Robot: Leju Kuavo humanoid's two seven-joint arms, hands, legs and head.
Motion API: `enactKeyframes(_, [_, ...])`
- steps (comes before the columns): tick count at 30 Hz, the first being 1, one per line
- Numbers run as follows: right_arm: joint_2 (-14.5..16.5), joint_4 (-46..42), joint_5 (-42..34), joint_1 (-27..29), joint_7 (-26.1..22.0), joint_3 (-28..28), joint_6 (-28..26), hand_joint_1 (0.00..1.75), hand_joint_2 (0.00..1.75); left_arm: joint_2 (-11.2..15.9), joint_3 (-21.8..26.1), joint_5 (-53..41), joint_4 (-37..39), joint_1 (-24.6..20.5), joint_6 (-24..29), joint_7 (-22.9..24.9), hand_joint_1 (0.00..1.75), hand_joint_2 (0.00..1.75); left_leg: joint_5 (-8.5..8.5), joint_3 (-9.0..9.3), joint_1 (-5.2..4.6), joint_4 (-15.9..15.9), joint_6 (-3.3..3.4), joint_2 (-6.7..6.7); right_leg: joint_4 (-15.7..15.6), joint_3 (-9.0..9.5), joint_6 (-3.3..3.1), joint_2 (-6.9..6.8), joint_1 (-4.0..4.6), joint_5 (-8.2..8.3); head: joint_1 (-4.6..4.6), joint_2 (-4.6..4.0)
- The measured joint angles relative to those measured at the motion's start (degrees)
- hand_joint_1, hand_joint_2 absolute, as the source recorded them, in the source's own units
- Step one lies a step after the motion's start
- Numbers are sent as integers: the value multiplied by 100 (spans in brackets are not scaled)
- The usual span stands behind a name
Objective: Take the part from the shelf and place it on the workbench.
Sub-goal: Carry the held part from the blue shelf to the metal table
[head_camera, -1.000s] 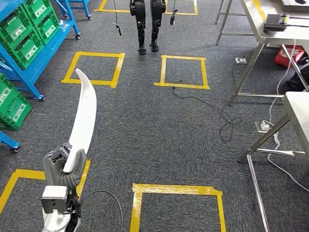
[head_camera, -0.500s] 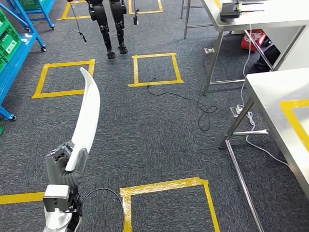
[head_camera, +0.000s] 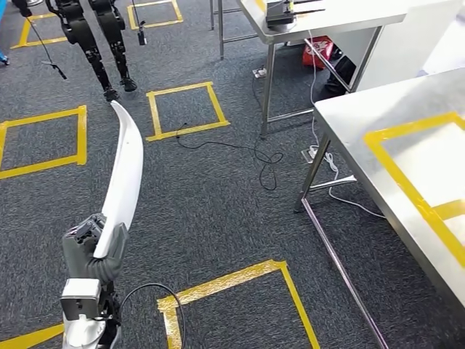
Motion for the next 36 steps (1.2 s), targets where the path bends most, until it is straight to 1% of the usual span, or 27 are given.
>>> enactKeyframes(1, [0,0,1,-2,0,-1,0,0,175,-8,0,-4,0,-4,0,0,175,175,13,18,12,-36,17,75,142,-83,29,-149,11,-96,8,0])
enactKeyframes(3, [0,0,4,-23,0,0,0,0,175,-19,4,-6,1,0,1,1,175,175,19,38,18,-68,44,237,757,-395,92,-499,14,-419,18,0])
enactKeyframes(4, [0,0,5,-31,1,1,0,0,175,-20,6,-8,3,4,2,2,175,175,14,37,17,-67,50,321,1141,-590,125,-580,-2,-575,20,0])
enactKeyframes(5, [0,0,8,-31,1,1,0,0,175,-20,8,-11,8,8,3,4,175,175,8,38,17,-67,49,402,1424,-735,155,-615,-23,-656,19,0])
enactKeyframes(6, [0,0,9,-26,2,1,0,0,175,-20,8,-14,11,9,3,5,175,175,0,40,19,-66,43,481,1521,-786,183,-639,-42,-637,19,0])
enactKeyframes(7, [0,0,9,-19,2,-1,0,0,175,-20,8,-18,15,8,3,6,175,175,-10,46,24,-65,32,555,1382,-713,206,-670,-60,-514,20,0])
enactKeyframes(8, [0,0,10,-15,3,-2,0,0,175,-21,8,-20,17,8,3,7,175,175,-23,58,30,-62,14,622,1034,-525,223,-732,-75,-323,20,0])
enactKeyframes(9, [0,0,9,-15,3,-3,0,0,175,-21,8,-20,17,7,2,7,175,175,-38,73,32,-59,-11,683,601,-294,236,-858,-77,-163,20,0])
enactKeyframes(11, [0,0,9,-28,2,-4,0,0,175,-23,8,-20,17,4,3,7,175,175,-71,99,13,-41,-73,785,3,53,187,-1029,-53,7,14,0])
enactKeyframes(12, [0,0,9,-32,2,-5,0,0,175,-24,8,-20,17,3,3,7,175,175,-81,110,2,-36,-104,830,-88,108,143,-1051,-33,5,10,0])
enactKeyframes(14, [0,0,10,-27,3,-6,0,0,175,-29,7,-25,17,-1,3,7,175,175,-98,132,7,-35,-166,906,-91,115,41,-931,-16,19,9,0])
enactKeyframes(15, [0,0,10,-22,3,-7,0,0,175,-33,6,-27,17,-4,3,7,175,175,-137,135,22,-6,-201,861,-99,118,2,-876,-22,29,6,0])
enactKeyframes(16, [0,0,10,-21,3,-8,0,0,175,-34,5,-31,17,-6,3,7,175,175,-230,100,39,110,-228,754,-112,126,-38,-818,-31,41,1,0])
enactKeyframes(18, [0,0,10,-30,3,-10,0,0,175,-29,7,-33,19,1,7,7,175,175,-575,-149,60,712,-259,463,-123,137,-93,-697,-43,56,-26,0])
enactKeyframes(20, [0,0,10,-37,3,-10,0,0,175,-21,8,-33,27,17,15,7,175,175,-880,-511,63,1479,-260,345,-119,138,-115,-551,-31,57,-40,0])
enactKeyframes(21, [0,0,10,-33,3,-11,0,0,175,-20,8,-33,32,23,20,7,175,175,-893,-611,63,1661,-252,333,-113,139,-118,-472,-23,56,-40,0])
enactKeyframes(22, [0,0,10,-28,4,-13,0,0,175,-19,8,-33,37,24,22,8,175,175,-784,-606,63,1609,-237,324,-104,141,-118,-387,-17,56,-39,0])
enactKeyframes(23, [0,0,11,-25,5,-14,0,0,175,-19,8,-32,39,24,23,10,175,175,-585,-502,63,1345,-216,298,-95,144,-116,-303,-14,55,-38,0])
enactKeyframes(25, [0,0,15,-28,7,-14,3,0,175,-17,8,-32,40,21,24,13,175,175,-191,-173,76,564,-174,85,-68,135,-99,-145,-9,49,-37,0])
enactKeyframes(27, [0,0,18,-31,8,-14,11,0,175,-16,8,-32,43,17,24,14,175,175,-75,9,86,121,-158,-117,-47,91,-48,-22,-19,54,-36,0])
enactKeyframes(28, [0,0,19,-25,9,-14,20,0,175,-16,8,-30,46,14,25,14,175,175,-95,21,80,83,-151,-134,-50,68,-9,33,-30,65,-34,0])
enactKeyframes(29, [-1,0,21,-13,11,-15,32,0,175,-19,7,-28,49,8,25,15,175,175,-82,26,77,57,-133,-87,-62,38,31,88,-45,79,-34,0])
enactKeyframes(30, [-2,0,23,2,13,-15,46,0,175,-23,7,-27,52,0,25,15,175,175,-66,34,78,32,-104,-26,-59,12,66,67,-50,74,-32,0])
enactKeyframes(32, [-4,0,27,8,16,-16,76,0,175,-33,6,-26,54,-11,23,15,175,175,-36,52,94,-20,-43,98,177,-131,116,-194,-32,-80,-5,0])
enactKeyframes(34, [-4,0,42,-9,16,-16,111,0,175,-36,9,-24,58,-4,21,15,175,175,-37,53,84,-30,-10,221,860,-451,153,-522,-25,-433,19,0])
enactKeyframes(35, [-4,0,49,-14,16,-15,131,0,175,-34,11,-24,65,0,20,15,175,175,-42,52,78,-29,-3,282,1237,-625,173,-592,-32,-587,20,0])
enactKeyframes(36, [-4,0,56,-12,16,-15,144,0,175,-32,12,-22,73,2,20,15,175,175,-46,53,74,-27,1,332,1482,-734,188,-623,-41,-655,19,0])
